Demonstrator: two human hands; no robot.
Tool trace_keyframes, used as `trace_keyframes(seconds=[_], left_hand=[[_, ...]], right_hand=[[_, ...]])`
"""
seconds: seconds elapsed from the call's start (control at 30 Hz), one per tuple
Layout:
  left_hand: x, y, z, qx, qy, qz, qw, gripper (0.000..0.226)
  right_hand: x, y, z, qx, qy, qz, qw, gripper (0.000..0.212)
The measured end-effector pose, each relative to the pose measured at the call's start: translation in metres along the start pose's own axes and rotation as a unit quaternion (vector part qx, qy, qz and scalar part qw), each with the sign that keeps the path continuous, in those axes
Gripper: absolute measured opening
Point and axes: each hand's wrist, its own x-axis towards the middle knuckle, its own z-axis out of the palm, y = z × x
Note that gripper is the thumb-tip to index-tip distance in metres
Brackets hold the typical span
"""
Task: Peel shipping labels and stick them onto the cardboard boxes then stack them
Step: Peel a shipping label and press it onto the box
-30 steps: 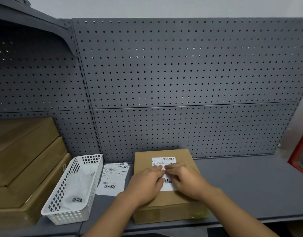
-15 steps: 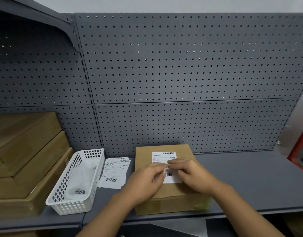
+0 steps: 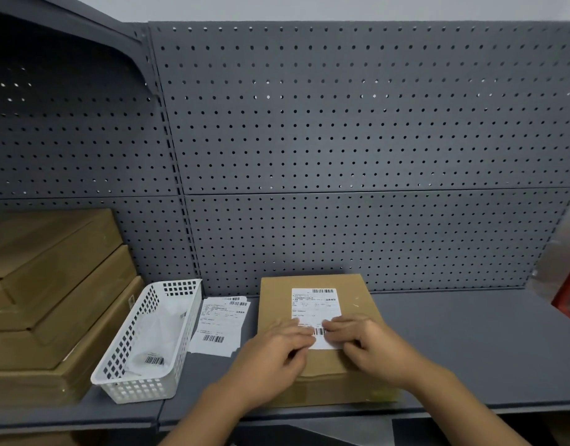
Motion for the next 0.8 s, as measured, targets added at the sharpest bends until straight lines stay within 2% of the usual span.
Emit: trace_keyframes(seconds=[0.07, 0.17, 0.23, 0.3, 0.33, 0.4, 0.5, 0.6, 0.7, 0.8], left_hand=[[-0.001, -0.006, -0.002, -0.045, 0.002, -0.019, 0.999, 0.038], [-0.011, -0.015, 0.008, -0.172, 0.073, -0.104, 0.977, 0.051], [-0.014, -0.02, 0.016, -0.259, 0.107, -0.171, 0.945, 0.074], [-0.012, -0.021, 0.018, -0.344, 0.121, -0.231, 0.902, 0.099], [-0.01, -0.021, 0.018, -0.394, 0.12, -0.251, 0.876, 0.102], [-0.009, -0.02, 0.017, -0.464, 0.11, -0.275, 0.835, 0.099], [-0.009, -0.021, 0.018, -0.498, 0.103, -0.283, 0.813, 0.091], [-0.008, -0.015, 0.022, -0.54, 0.121, -0.279, 0.785, 0.049], [-0.008, -0.017, 0.025, -0.577, 0.121, -0.285, 0.756, 0.049], [-0.01, -0.021, 0.026, -0.594, 0.117, -0.289, 0.742, 0.051]], right_hand=[[-0.005, 0.006, -0.005, 0.028, 0.028, 0.011, 0.999, 0.042], [-0.017, 0.02, -0.004, 0.03, 0.164, 0.055, 0.984, 0.03], [-0.022, 0.027, 0.0, 0.065, 0.222, 0.106, 0.967, 0.033], [-0.023, 0.03, 0.001, 0.156, 0.22, 0.175, 0.947, 0.045], [-0.024, 0.032, 0.0, 0.218, 0.216, 0.209, 0.928, 0.051], [-0.026, 0.034, 0.001, 0.328, 0.208, 0.261, 0.883, 0.06], [-0.029, 0.029, 0.006, 0.45, 0.186, 0.299, 0.821, 0.061], [-0.029, 0.023, 0.012, 0.509, 0.2, 0.316, 0.775, 0.036], [-0.029, 0.019, 0.014, 0.556, 0.191, 0.309, 0.748, 0.026], [-0.032, 0.014, 0.013, 0.58, 0.166, 0.273, 0.749, 0.029]])
